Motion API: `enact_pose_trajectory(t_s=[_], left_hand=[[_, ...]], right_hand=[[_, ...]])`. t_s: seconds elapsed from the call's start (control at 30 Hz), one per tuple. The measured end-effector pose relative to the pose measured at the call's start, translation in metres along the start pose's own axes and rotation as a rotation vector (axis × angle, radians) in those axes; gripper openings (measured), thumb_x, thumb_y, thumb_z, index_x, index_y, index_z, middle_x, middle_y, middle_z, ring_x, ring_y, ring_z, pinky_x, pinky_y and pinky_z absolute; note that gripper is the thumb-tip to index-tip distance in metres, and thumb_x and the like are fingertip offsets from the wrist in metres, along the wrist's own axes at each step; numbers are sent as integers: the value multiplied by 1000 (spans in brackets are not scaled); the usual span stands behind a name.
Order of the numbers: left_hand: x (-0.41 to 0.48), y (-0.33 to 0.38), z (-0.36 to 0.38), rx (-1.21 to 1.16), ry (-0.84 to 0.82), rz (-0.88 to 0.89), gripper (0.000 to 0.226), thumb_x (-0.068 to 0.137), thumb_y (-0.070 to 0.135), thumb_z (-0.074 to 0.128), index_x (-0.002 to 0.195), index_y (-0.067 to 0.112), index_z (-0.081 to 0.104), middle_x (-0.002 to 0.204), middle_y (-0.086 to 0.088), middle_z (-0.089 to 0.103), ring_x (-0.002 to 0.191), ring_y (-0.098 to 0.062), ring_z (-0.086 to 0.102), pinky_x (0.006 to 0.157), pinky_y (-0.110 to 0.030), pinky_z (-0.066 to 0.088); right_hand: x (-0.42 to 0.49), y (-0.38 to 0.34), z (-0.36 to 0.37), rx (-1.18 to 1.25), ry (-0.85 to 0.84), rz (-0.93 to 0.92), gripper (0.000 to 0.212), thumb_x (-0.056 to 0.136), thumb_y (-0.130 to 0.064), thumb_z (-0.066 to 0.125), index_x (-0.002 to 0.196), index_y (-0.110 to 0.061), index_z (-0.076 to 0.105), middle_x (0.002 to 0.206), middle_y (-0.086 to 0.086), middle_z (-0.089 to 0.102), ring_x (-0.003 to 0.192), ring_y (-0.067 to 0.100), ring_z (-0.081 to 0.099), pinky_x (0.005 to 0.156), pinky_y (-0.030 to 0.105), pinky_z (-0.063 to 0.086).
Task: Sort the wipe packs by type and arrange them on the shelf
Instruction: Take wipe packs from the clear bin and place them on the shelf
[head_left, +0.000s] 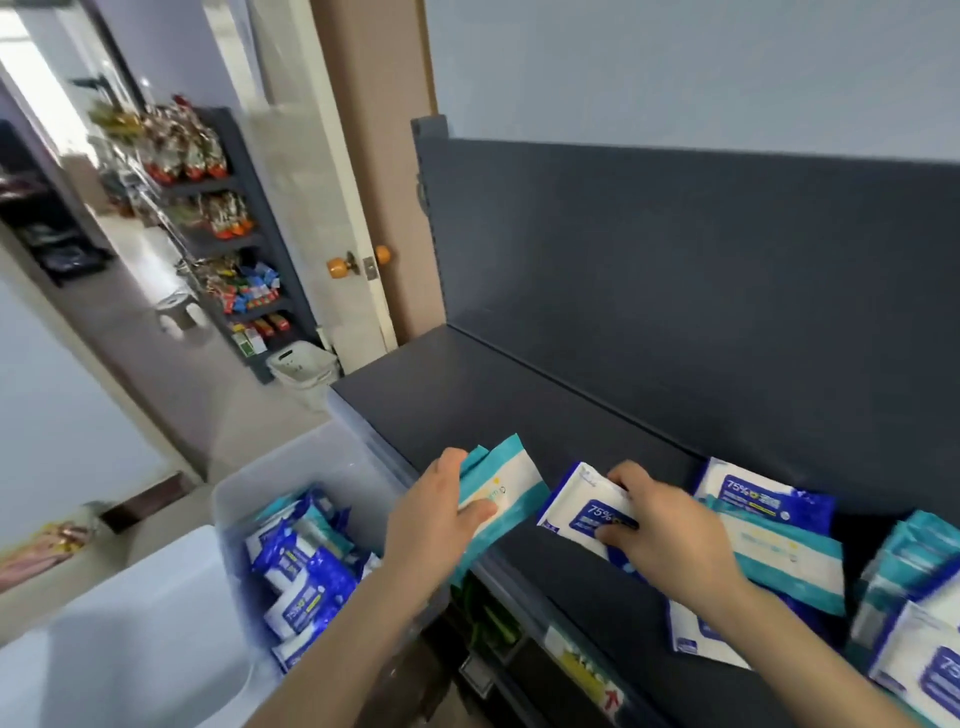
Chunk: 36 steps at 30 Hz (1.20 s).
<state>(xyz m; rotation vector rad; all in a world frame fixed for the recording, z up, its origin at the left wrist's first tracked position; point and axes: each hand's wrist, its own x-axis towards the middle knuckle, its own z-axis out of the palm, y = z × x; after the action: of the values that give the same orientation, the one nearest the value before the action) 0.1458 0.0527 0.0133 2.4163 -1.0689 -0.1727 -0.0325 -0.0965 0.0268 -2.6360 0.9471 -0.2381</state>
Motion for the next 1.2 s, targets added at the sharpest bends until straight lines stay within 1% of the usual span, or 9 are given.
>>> enact_pose_trajectory(t_s=[0.13,0.27,0.4,0.57,0.77,0.87,1.03,1.13,1.2], left_hand=[[-4,-50,-21,-61,14,-101,46,89,42,61,126,29,36,126,4,55,107,-15,60,83,-39,55],[-5,-102,-46,-84,65,-153,48,90,37,62,131,28,39,126,5,57,107,-14,59,76,-25,46],[0,-159,-68,-108,99,-222,44,88,34,63,126,25,43,115,-1,62,100,-20,60,83,-37,50],[7,-225,-86,-120,107,-277,39,92,31,58,127,23,42,113,0,61,96,-21,60,70,-31,42],[15,-286,-84,-158,110,-350,28,94,23,50,121,18,43,96,-1,57,70,-15,52,56,-28,36],[21,-308,-76,-204,119,-382,27,95,20,49,121,15,43,93,-2,57,67,-14,53,51,-23,34],[34,-333,-58,-255,112,-466,25,94,20,51,118,15,45,95,-3,61,77,-21,58,62,-30,46],[40,-342,-41,-276,80,-528,27,94,20,52,120,16,44,101,-2,62,78,-18,58,65,-29,47],[42,-346,-29,-277,63,-555,29,93,19,53,121,16,44,105,-3,63,81,-19,59,67,-29,46]], right_hand=[[21,-47,20,-1,-56,-68,31,84,-38,63,101,-30,39,98,-8,65,87,15,61,60,30,40],[40,-99,42,8,-99,-105,30,83,-36,63,101,-29,41,97,-9,65,84,15,61,61,30,45],[55,-148,69,-15,-134,-137,31,83,-37,63,103,-29,41,99,-10,64,87,16,61,61,30,42],[71,-194,107,-31,-180,-147,31,84,-37,62,104,-30,39,100,-9,65,85,14,61,62,29,45],[86,-227,157,-13,-256,-139,30,85,-39,62,102,-29,41,102,-8,67,89,15,63,66,32,48],[97,-238,181,-7,-317,-128,29,86,-38,61,102,-29,39,101,-6,66,87,16,62,66,33,49],[118,-246,219,23,-414,-110,29,86,-37,61,105,-30,39,102,-6,67,87,15,63,70,37,53],[132,-249,240,26,-474,-107,26,89,-35,59,106,-27,41,103,-4,65,88,16,62,68,34,51],[142,-249,256,54,-524,-90,27,89,-34,59,108,-27,42,107,-4,65,92,17,62,71,34,52]])
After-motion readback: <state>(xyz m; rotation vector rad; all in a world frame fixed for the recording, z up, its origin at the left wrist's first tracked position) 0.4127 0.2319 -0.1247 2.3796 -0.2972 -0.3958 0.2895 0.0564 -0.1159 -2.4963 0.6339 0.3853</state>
